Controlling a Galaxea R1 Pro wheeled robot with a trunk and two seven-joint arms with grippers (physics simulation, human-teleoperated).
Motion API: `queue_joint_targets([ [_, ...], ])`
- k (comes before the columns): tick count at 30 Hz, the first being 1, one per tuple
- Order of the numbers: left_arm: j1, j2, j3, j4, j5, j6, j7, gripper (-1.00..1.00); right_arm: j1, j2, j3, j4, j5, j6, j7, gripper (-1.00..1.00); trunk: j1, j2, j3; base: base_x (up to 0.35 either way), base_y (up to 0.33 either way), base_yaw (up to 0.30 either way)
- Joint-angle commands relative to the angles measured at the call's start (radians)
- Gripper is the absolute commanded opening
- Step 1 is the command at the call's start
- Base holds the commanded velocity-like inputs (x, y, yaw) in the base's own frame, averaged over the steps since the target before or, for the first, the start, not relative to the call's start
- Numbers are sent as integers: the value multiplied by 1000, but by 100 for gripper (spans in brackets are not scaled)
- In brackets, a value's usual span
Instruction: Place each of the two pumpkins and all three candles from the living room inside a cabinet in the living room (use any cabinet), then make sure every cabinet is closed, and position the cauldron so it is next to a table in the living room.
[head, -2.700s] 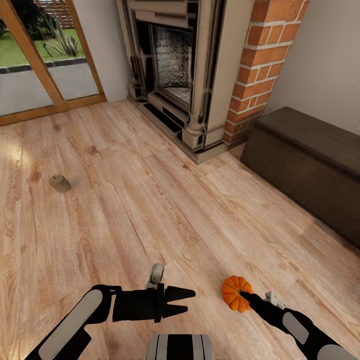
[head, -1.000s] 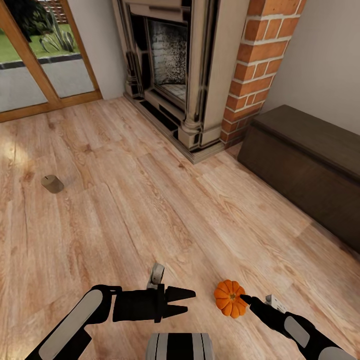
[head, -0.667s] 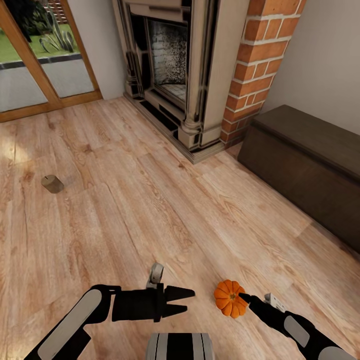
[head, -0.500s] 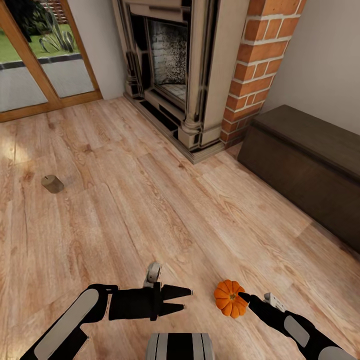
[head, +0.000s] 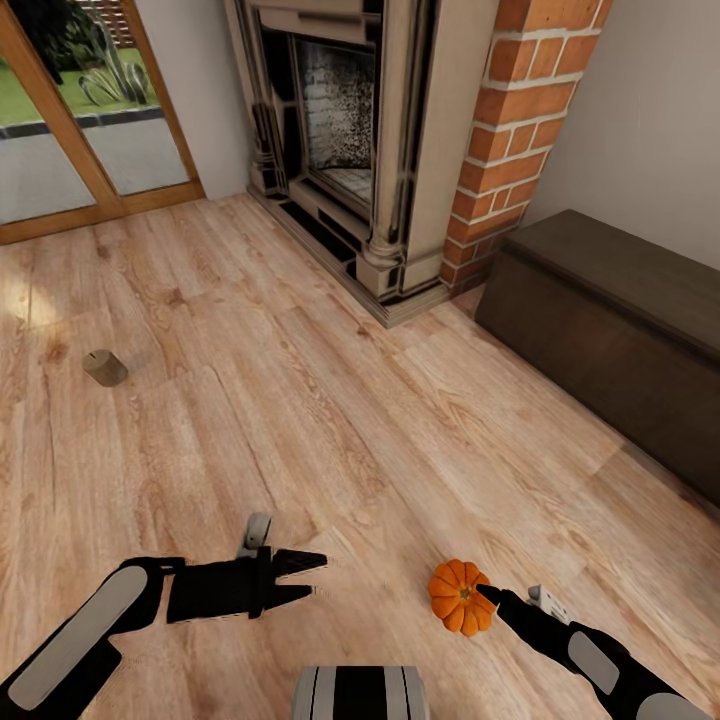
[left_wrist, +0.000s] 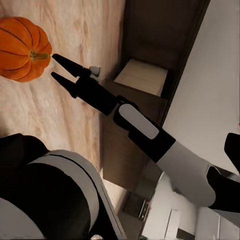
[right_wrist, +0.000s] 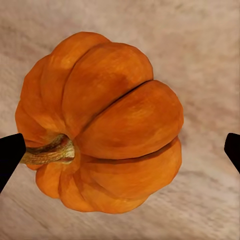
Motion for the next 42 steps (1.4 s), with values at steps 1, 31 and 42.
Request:
queue_joint_targets([
  [1,1,15,19,1,5,1,5,100,0,-1,4,0,-7,4,1,100,0,0,-1,0,0,0],
  [31,3,63,77,23,1,-3,9,100,0,-1,-2,-3,-7,2,3,100,4,-3,-39,5,0,0],
  [42,3,63,76,24,1,-3,11,100,0,-1,-2,0,-7,2,3,100,4,-3,-39,78,26,0],
])
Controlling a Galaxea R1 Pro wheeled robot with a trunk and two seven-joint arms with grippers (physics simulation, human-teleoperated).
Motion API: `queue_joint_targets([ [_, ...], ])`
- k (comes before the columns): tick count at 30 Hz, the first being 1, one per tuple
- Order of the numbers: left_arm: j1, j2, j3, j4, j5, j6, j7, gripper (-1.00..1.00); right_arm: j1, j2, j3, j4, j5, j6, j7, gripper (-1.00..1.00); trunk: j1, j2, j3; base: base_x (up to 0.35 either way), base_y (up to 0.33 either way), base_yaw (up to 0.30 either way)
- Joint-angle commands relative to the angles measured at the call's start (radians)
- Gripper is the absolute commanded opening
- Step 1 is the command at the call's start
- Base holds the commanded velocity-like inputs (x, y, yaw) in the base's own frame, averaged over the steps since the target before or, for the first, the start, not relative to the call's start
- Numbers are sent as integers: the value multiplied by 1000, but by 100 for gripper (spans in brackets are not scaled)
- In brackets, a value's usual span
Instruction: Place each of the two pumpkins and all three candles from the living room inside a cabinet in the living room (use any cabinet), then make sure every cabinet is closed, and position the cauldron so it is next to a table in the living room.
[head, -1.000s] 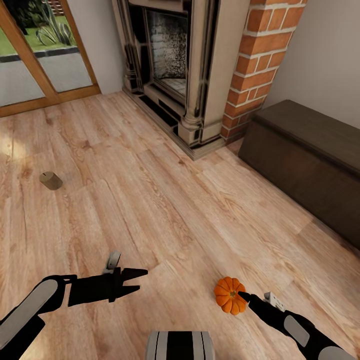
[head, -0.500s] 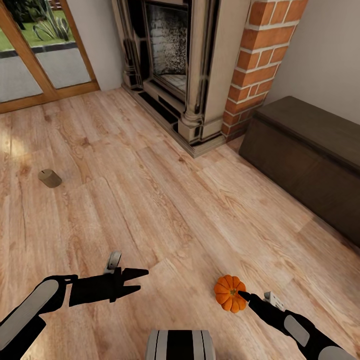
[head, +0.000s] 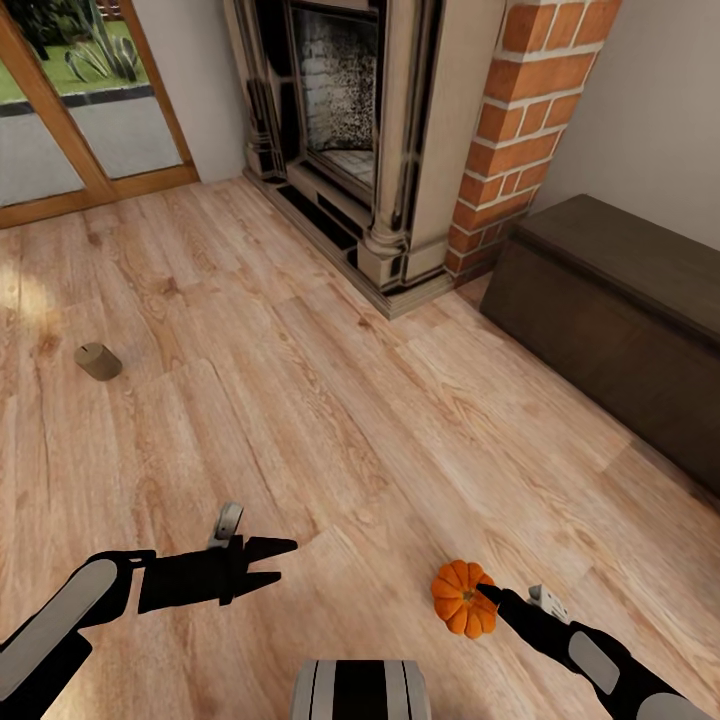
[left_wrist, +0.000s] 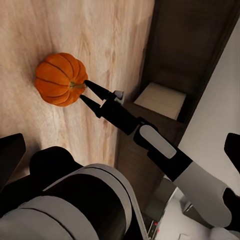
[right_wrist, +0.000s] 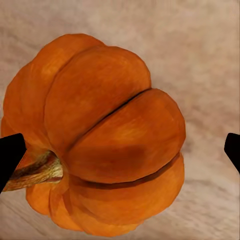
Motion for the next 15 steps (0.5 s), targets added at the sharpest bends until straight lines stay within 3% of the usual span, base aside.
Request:
queue_joint_targets([
  [1,-1,1,-1,-1,7,1,5,100,0,-1,4,0,-7,4,1,100,0,0,-1,12,4,0],
  [15,-1,1,1,-2,7,1,2,100,0,-2,4,0,-7,4,1,100,0,0,-1,1,0,0],
])
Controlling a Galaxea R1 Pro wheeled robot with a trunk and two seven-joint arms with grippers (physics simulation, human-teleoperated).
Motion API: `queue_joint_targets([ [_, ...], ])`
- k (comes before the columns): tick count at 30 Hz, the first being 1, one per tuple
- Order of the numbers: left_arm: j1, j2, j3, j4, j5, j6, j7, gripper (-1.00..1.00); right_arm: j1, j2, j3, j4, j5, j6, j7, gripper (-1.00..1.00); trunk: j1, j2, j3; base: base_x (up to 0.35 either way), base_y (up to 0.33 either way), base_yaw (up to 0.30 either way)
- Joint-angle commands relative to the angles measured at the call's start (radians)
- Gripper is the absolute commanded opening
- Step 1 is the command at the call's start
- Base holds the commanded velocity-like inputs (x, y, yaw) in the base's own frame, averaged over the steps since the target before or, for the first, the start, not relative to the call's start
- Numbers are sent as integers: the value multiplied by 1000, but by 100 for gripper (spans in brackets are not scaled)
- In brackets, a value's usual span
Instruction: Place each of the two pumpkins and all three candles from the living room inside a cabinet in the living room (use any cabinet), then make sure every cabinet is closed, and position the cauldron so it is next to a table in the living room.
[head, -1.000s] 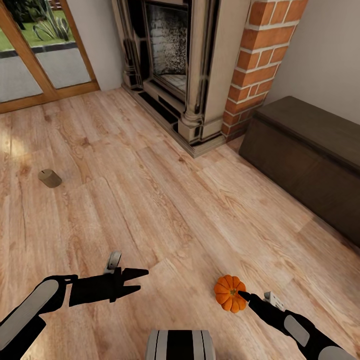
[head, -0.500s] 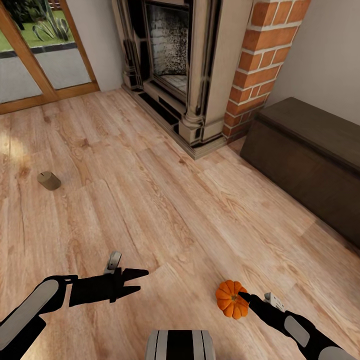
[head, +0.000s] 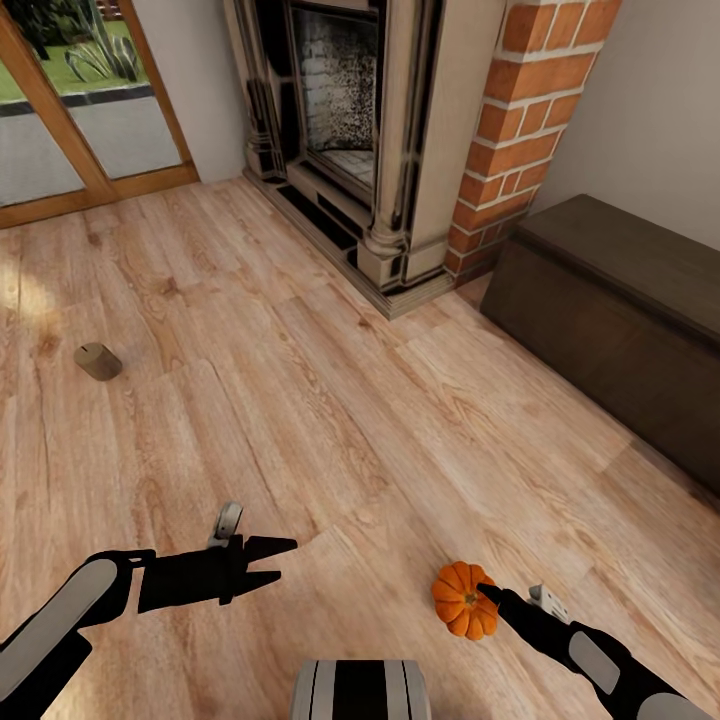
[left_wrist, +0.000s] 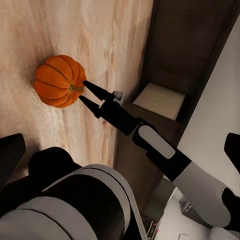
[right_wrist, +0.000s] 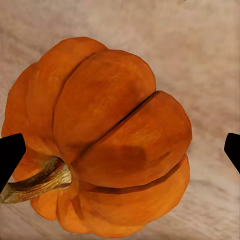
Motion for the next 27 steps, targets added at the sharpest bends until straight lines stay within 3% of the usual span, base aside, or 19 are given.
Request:
queue_joint_targets([
  [1,0,1,-1,0,7,1,5,100,0,0,4,0,-7,4,1,100,0,0,-4,0,0,0],
  [11,0,1,-2,0,7,1,6,100,0,-1,4,0,-7,5,1,100,1,-1,-12,0,0,0],
  [15,0,1,-2,0,7,1,6,100,0,-1,4,0,-7,5,1,100,3,-2,-28,0,0,0],
  [21,0,1,-4,0,7,1,6,100,0,-1,4,0,-7,5,1,100,3,-2,-28,0,0,0],
  [27,0,1,-4,0,7,1,6,100,0,-1,4,0,-7,5,1,100,5,-3,-43,0,0,0],
])
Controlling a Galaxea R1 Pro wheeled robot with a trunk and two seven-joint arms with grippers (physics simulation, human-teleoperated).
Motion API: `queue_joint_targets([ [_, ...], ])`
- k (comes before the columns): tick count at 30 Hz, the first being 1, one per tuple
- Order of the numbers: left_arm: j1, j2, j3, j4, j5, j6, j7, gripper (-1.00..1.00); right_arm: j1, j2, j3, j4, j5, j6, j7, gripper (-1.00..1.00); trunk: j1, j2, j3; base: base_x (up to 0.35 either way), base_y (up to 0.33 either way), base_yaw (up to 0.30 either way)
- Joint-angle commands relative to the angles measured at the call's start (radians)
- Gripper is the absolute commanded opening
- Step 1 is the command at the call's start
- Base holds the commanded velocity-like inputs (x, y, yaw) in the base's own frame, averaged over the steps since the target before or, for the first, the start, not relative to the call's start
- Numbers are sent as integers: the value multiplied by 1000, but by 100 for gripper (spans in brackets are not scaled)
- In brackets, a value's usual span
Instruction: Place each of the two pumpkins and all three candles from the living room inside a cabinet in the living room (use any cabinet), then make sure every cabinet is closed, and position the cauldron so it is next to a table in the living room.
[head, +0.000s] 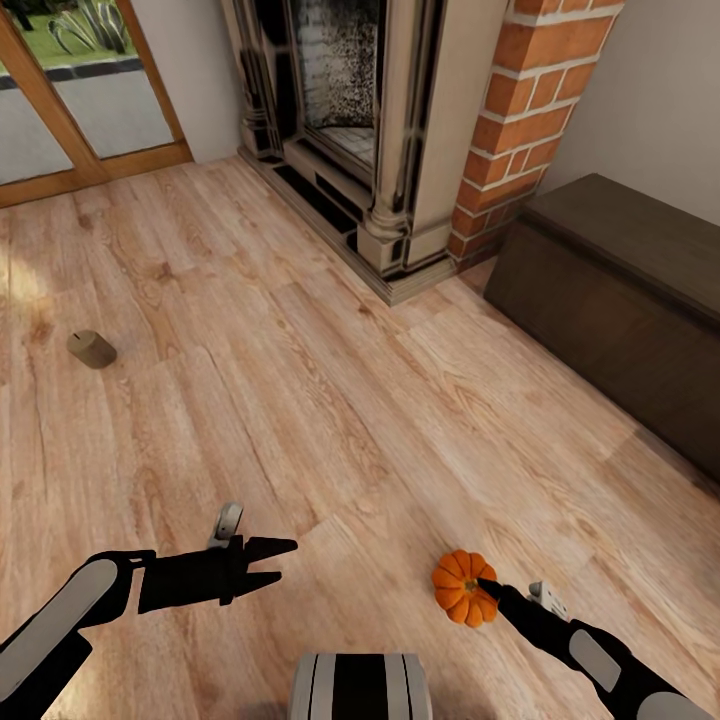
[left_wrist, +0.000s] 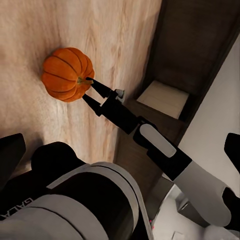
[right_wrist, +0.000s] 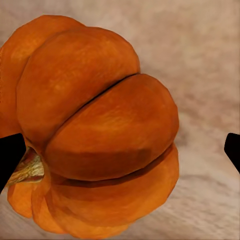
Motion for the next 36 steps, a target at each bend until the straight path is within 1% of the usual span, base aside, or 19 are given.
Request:
queue_joint_targets([
  [1,-1,1,-1,0,7,1,5,100,1,-1,16,3,11,1,-21,100,0,0,-1,0,0,0],
  [2,-1,1,-1,0,7,1,5,100,1,-1,16,3,11,1,-21,100,0,0,-1,0,0,0],
  [5,0,0,-1,0,7,1,5,100,1,-1,16,3,11,1,-21,100,1,-1,-12,0,0,0],
  [14,-1,-1,-2,1,8,1,5,100,1,0,16,3,11,1,-21,100,1,-1,-12,0,1,0],
  [36,-1,-1,-4,1,7,1,8,100,1,0,16,3,13,1,-21,100,1,-1,-12,17,57,0],
])
